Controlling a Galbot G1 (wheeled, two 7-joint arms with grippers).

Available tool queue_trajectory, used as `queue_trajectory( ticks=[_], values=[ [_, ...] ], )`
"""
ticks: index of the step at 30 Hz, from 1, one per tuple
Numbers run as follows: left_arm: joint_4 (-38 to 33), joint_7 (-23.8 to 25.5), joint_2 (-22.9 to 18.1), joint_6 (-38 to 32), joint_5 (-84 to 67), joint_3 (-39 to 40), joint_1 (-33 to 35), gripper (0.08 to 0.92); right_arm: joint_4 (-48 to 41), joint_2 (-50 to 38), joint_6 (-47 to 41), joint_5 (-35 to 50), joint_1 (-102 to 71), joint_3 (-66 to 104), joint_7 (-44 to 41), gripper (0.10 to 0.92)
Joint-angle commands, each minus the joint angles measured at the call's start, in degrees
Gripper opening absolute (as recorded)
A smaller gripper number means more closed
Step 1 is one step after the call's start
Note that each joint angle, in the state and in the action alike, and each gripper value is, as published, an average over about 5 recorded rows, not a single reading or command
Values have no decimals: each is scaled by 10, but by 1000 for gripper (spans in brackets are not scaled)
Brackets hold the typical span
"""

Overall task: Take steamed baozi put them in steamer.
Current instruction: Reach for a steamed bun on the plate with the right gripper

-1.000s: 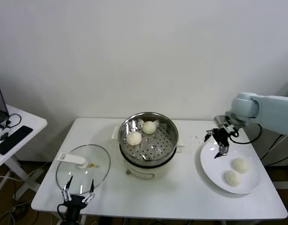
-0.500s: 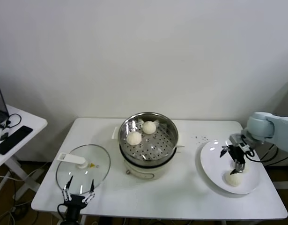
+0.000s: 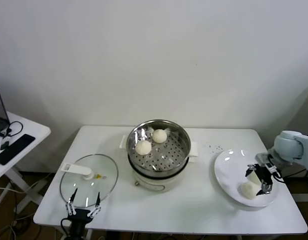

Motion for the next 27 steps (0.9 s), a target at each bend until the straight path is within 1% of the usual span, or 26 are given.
queue_trajectory(
  ticks=[1,20,27],
  values=[
    [3,0,0,-1,1,1,-1,823,-5,-20,-5,-29,-68,69,10,823],
    [3,0,0,1,5,5,-4,823,-10,-34,-22,-41,-137,143,31,823],
    [1,1,0,1,5,6,-3,823,-21,-27,-21,-45,-154,163,31,807]
  ],
)
